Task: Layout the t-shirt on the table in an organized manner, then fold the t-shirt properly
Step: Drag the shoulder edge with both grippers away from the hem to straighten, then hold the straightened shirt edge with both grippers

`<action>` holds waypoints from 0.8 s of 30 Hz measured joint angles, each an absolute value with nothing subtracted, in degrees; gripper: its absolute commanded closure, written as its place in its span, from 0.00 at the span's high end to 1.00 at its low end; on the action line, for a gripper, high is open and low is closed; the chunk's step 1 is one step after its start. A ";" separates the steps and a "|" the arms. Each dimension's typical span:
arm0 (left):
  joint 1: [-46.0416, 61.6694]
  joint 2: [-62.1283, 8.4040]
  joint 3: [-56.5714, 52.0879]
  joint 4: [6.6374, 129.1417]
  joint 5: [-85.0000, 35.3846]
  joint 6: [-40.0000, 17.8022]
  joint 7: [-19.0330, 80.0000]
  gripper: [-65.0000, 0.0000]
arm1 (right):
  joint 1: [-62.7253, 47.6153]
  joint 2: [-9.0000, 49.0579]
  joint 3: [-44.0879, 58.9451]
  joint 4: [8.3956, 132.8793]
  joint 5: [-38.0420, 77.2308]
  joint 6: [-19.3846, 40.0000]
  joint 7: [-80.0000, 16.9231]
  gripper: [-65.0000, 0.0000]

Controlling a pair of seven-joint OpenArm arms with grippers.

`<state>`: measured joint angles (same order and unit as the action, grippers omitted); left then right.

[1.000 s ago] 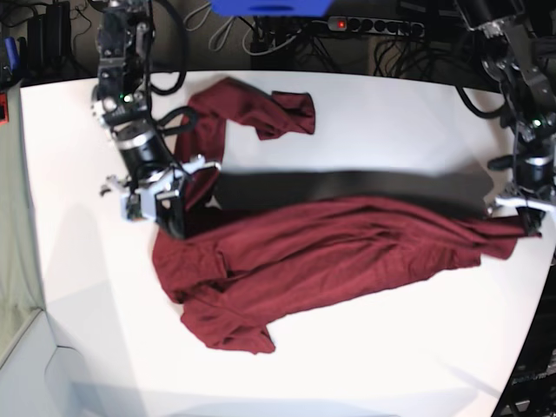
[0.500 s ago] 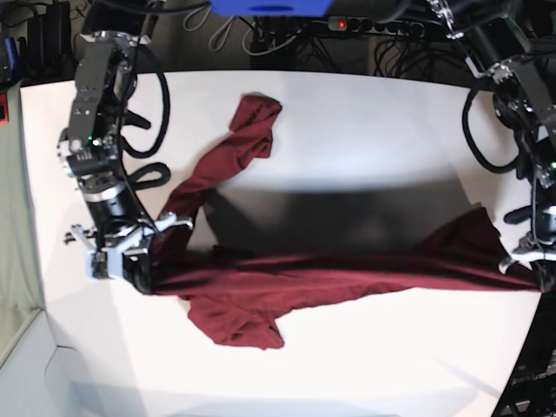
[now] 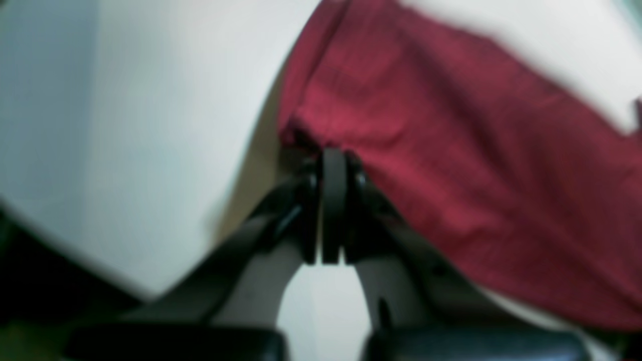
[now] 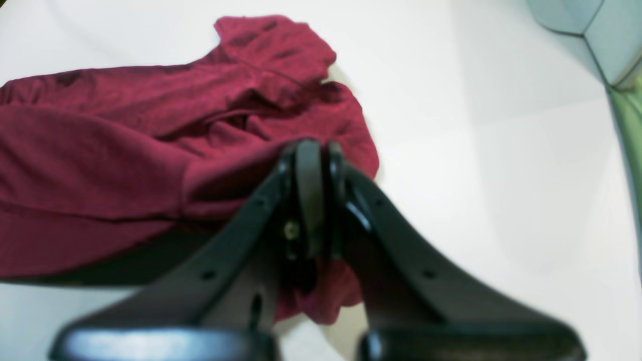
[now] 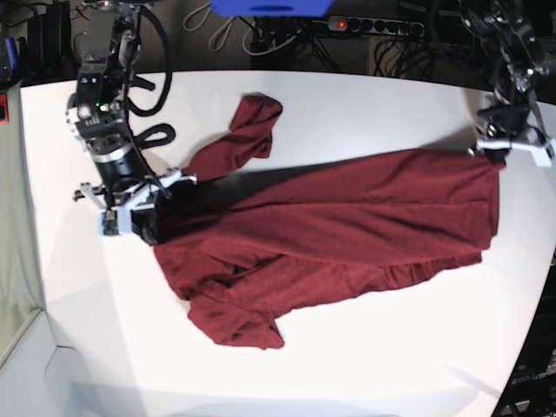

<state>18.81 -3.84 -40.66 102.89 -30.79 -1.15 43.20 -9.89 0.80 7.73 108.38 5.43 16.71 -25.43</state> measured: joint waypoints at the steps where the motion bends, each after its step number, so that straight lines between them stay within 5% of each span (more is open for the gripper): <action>1: 19.51 -3.49 -40.66 101.95 -31.07 -1.13 43.24 0.01 | -9.89 0.78 7.73 108.29 5.43 16.71 -25.47 0.00; 11: 22.09 -2.92 -40.62 96.57 -31.79 -1.13 43.33 0.02 | -9.91 0.80 7.70 106.91 5.61 16.71 -25.34 0.00; 18: 22.26 -3.05 -40.62 96.38 -31.59 -1.10 43.48 0.40 | -9.91 0.78 7.62 106.91 5.61 16.71 -25.47 0.00; 24: 24.01 -3.92 -40.75 98.74 -31.59 -1.08 43.64 0.51 | -9.91 0.78 7.60 106.91 5.63 16.71 -25.36 0.00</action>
<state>24.01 -3.92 -40.75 98.74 -31.59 -1.08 43.64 -9.91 0.78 7.60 106.91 5.63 16.71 -25.36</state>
